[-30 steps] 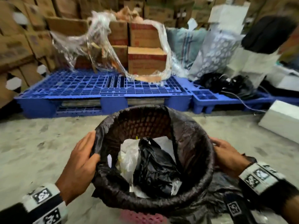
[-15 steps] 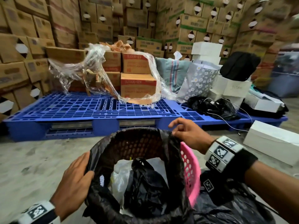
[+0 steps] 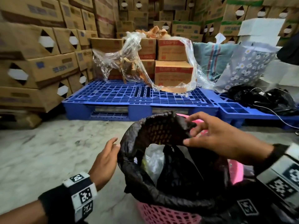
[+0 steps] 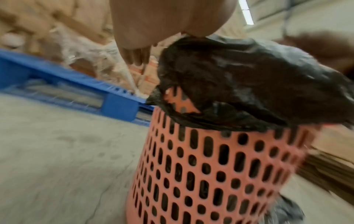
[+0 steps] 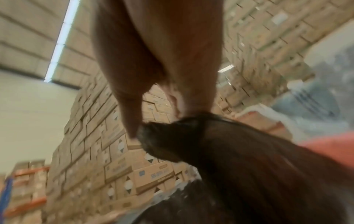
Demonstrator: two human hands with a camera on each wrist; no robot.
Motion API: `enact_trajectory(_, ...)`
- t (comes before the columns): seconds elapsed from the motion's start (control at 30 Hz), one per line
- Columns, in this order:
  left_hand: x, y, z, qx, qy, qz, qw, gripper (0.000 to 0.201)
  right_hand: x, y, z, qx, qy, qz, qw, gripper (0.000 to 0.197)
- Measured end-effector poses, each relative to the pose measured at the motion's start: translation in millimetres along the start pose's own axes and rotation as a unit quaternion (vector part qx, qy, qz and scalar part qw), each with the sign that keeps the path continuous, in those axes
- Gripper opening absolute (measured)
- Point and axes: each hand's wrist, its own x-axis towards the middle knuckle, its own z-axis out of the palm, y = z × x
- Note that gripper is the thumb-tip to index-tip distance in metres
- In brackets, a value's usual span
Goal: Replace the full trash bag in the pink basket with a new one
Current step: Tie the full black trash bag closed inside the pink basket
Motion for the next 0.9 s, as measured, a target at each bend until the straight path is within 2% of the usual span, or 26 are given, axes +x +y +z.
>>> enact_trajectory(0.1, 11.6, -14.7, 1.8, -0.045, -0.049, -0.104, 0.992, 0.037, 1.8, 10.3, -10.7, -0.187, 0.054, 0.029, 0.98, 0.063)
enact_trajectory(0.2, 9.5, -19.7, 9.3, -0.085, -0.118, -0.151, 0.978, 0.027, 2.5, 15.1, -18.0, -0.252, 0.045, 0.049, 0.966, 0.067)
enact_trajectory(0.3, 7.0, -18.9, 6.6, -0.1, -0.128, -0.144, 0.976, 0.029, 5.8, 17.0, -17.5, -0.211, 0.028, 0.019, 0.977, 0.055)
enact_trajectory(0.43, 5.7, -12.5, -6.4, -0.12, -0.082, -0.136, 0.98, 0.033, 9.6, 8.5, -16.7, -0.068, 0.032, -0.024, 0.997, 0.037)
enact_trajectory(0.53, 7.6, 1.6, -27.7, -0.163, -0.012, -0.127, 0.978, 0.028, 10.5, 1.9, -14.3, 0.025, 0.066, -0.056, 0.996, 0.035)
enact_trajectory(0.63, 14.5, 41.7, -55.8, -0.153, 0.056, -0.056, 0.985, 0.028, 11.5, -4.0, -18.4, 0.119, 0.089, -0.084, 0.985, 0.036)
enact_trajectory(0.73, 17.2, 100.3, -65.1, -0.128, 0.058, 0.058, 0.988, 0.025, 15.8, -9.2, -19.4, 0.164, 0.085, -0.111, 0.976, 0.035)
enact_trajectory(0.8, 14.9, 141.6, -61.5, -0.115, 0.024, 0.126, 0.985, 0.023, 18.9, -14.4, -17.1, 0.158, 0.088, -0.125, 0.975, 0.033)
enact_trajectory(0.9, 4.0, 192.3, -45.0, -0.065, -0.093, 0.199, 0.973, 0.021, 24.5, -23.5, -11.0, 0.124, 0.073, -0.164, 0.976, 0.041)
